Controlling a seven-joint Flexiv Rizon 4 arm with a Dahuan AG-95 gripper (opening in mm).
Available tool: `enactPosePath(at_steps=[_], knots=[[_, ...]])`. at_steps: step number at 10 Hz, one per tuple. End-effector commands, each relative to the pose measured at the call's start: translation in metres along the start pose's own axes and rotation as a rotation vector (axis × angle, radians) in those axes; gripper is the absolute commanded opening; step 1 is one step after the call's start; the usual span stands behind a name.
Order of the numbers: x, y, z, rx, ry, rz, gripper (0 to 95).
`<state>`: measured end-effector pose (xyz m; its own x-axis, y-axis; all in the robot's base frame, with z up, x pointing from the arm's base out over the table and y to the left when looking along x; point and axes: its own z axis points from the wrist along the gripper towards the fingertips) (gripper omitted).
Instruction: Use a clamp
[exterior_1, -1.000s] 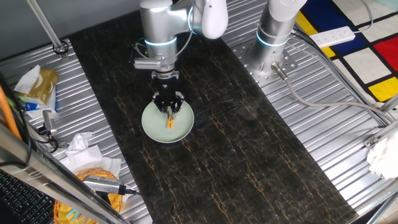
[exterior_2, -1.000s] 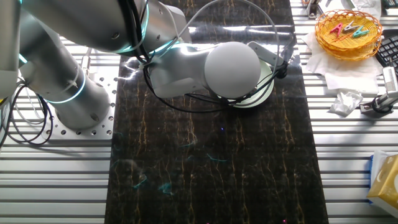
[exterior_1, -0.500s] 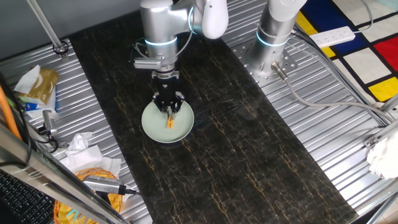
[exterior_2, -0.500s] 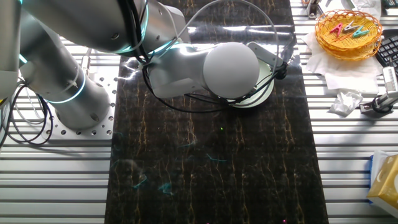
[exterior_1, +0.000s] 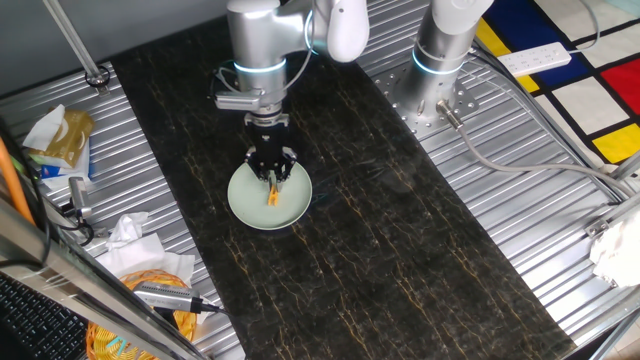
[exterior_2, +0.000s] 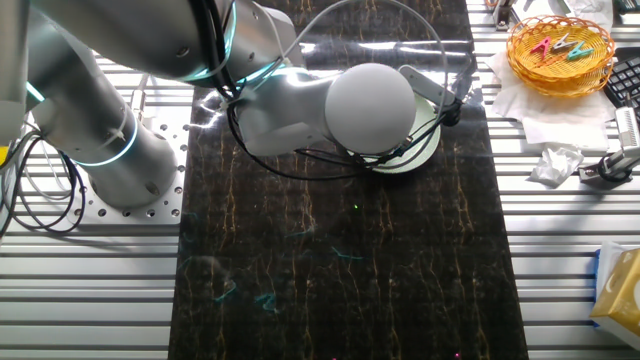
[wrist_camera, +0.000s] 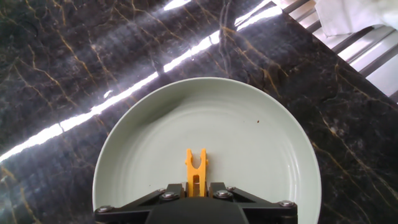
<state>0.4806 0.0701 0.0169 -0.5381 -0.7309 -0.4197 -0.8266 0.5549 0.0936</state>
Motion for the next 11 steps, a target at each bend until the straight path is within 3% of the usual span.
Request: enactPosePath(at_steps=[1,6,7,11], knots=[[-0.001,0.002,-0.005,0.005,0.013,0.006,0.0],[0.004,0.004,-0.016,0.037,0.073,0.001,0.0],[0.003,0.004,-0.019,0.058,0.11,-0.008,0.0],[-0.001,0.007,-0.028,0.089,0.179,-0.012,0.0]])
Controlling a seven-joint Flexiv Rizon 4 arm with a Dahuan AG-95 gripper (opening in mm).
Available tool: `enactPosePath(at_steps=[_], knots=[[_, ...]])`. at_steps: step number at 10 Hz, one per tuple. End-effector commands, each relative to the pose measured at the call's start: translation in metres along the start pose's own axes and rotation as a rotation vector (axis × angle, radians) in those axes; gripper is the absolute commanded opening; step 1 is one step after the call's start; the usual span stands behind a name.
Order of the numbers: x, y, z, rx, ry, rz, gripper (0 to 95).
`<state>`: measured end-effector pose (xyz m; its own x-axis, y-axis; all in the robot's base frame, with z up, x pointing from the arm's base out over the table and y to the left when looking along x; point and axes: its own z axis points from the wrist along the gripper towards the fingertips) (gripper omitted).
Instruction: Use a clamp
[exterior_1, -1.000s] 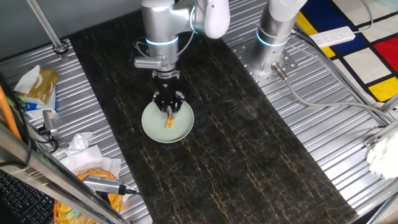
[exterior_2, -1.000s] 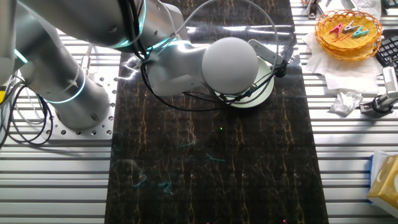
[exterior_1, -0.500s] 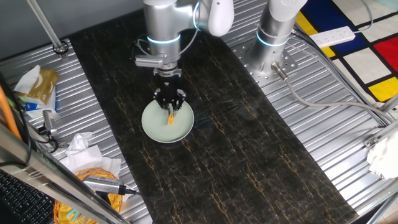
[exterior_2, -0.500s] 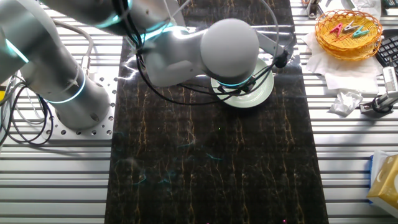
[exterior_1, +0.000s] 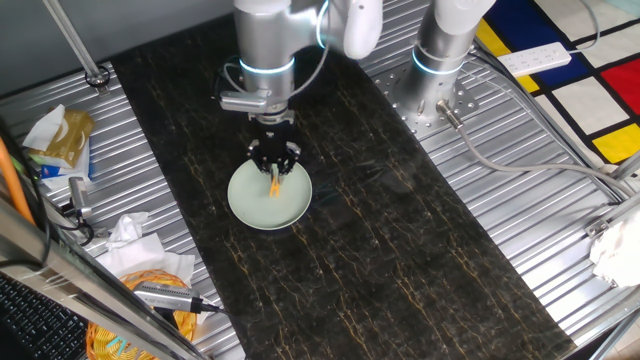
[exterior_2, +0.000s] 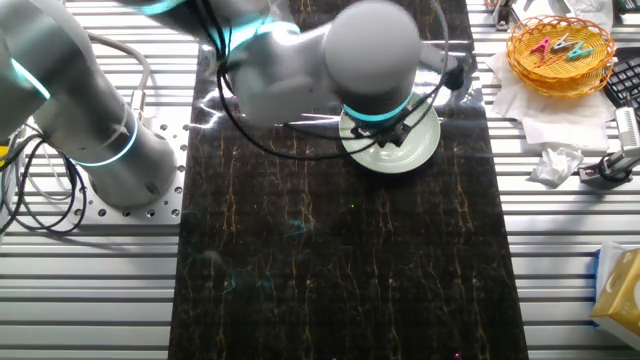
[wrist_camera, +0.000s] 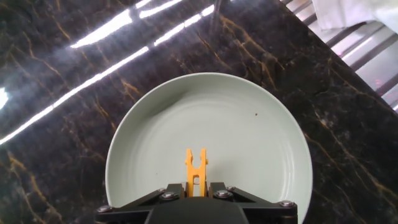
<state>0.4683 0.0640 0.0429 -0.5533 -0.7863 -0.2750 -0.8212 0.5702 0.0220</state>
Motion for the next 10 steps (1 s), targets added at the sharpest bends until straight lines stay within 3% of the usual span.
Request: enactPosePath(at_steps=[1,7,10], knots=[[-0.003,-0.002,-0.001,0.021,0.033,0.0,0.0],[-0.013,-0.001,-0.008,0.047,0.104,-0.012,0.0],[-0.014,0.0,-0.012,0.048,0.126,-0.006,0.0]])
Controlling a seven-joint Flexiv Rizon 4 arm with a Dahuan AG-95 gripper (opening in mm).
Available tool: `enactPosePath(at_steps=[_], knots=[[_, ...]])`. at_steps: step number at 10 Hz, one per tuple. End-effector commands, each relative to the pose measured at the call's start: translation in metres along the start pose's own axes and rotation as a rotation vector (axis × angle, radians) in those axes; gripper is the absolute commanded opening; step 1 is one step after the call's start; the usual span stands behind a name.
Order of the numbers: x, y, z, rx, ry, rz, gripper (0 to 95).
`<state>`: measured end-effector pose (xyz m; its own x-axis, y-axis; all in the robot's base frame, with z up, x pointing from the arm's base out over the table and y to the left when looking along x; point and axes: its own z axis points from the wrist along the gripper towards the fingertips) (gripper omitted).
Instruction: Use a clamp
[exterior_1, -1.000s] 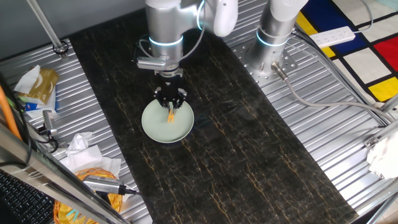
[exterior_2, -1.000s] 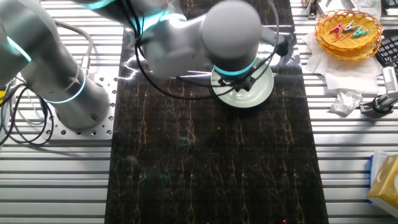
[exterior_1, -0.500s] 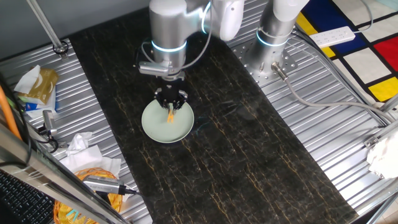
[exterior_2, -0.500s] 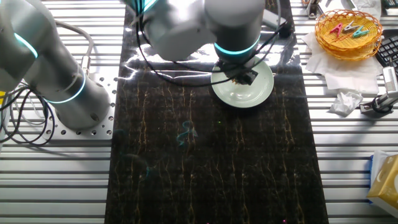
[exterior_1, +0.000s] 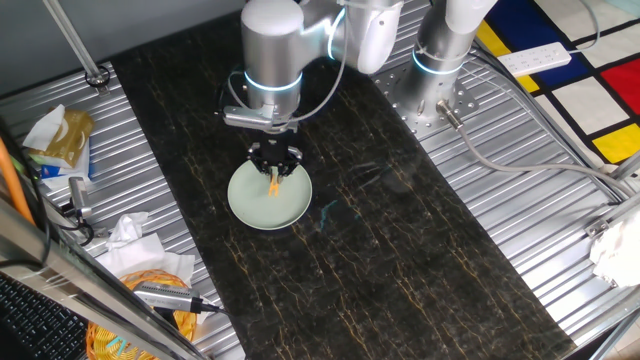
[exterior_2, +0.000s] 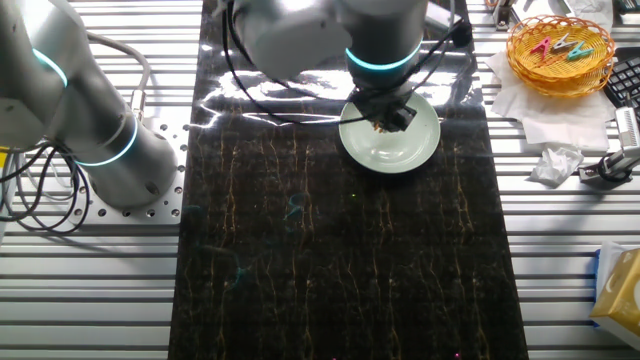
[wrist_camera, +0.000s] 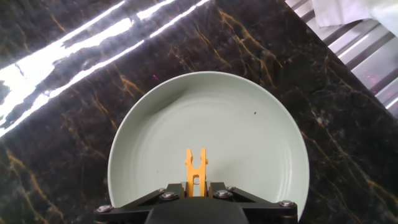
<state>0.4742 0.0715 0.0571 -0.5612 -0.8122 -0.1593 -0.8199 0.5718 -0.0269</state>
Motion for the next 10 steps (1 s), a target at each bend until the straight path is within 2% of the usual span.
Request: enactPosePath(at_steps=[1,5,10], knots=[[-0.001,0.0002,-0.0012,-0.001,0.011,0.004,0.0],[-0.0011,0.0006,-0.0024,0.003,0.038,-0.004,0.0],[-0.0018,0.0014,-0.0054,0.008,0.088,-0.013,0.0]])
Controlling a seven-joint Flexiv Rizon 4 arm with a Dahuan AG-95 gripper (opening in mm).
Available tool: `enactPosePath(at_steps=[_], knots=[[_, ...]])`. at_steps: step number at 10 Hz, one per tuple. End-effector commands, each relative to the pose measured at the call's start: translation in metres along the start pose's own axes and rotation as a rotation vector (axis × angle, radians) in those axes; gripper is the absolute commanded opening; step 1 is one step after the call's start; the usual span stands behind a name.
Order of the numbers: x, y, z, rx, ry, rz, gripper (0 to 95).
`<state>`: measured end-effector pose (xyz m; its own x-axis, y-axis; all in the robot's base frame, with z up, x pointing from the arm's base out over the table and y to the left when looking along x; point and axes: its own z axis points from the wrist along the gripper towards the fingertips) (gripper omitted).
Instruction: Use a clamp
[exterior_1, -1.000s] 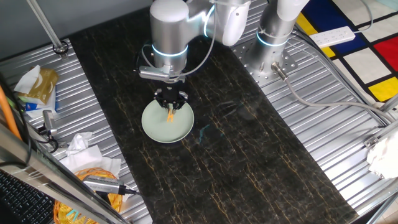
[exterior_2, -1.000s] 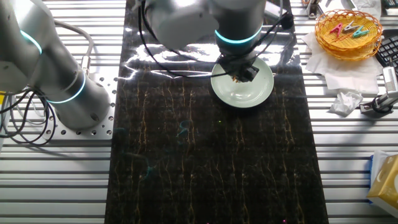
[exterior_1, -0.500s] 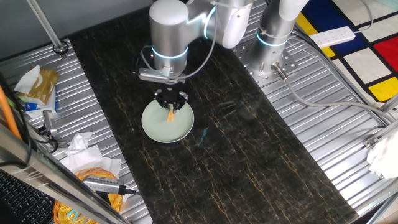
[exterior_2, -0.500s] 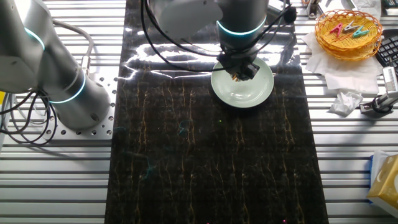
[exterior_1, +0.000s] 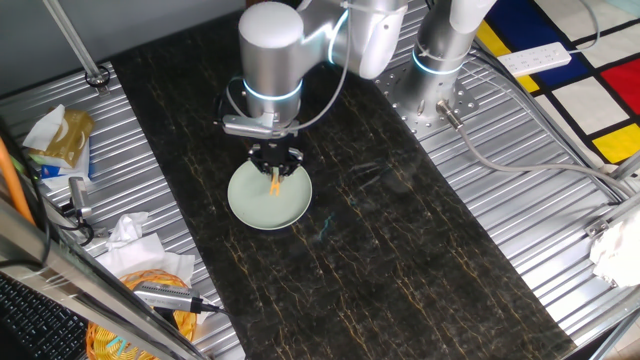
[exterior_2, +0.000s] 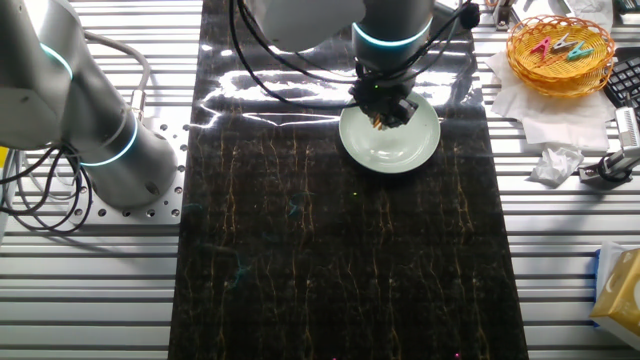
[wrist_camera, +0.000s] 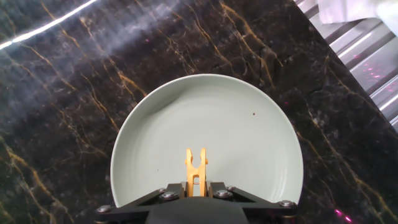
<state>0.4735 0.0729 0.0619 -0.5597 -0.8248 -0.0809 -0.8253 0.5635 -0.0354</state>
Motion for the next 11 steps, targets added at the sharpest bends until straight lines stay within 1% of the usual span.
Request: enactPosePath(at_steps=[1,4,6,10,11], knots=[[0.0,0.0,-0.001,0.0,0.015,-0.003,0.0],[-0.004,0.001,-0.006,0.002,0.055,-0.001,0.0],[-0.006,0.001,-0.008,0.0,0.069,0.007,0.0],[-0.008,0.002,-0.011,-0.035,0.122,0.026,0.0],[-0.009,0.003,-0.013,-0.045,0.149,0.032,0.0]])
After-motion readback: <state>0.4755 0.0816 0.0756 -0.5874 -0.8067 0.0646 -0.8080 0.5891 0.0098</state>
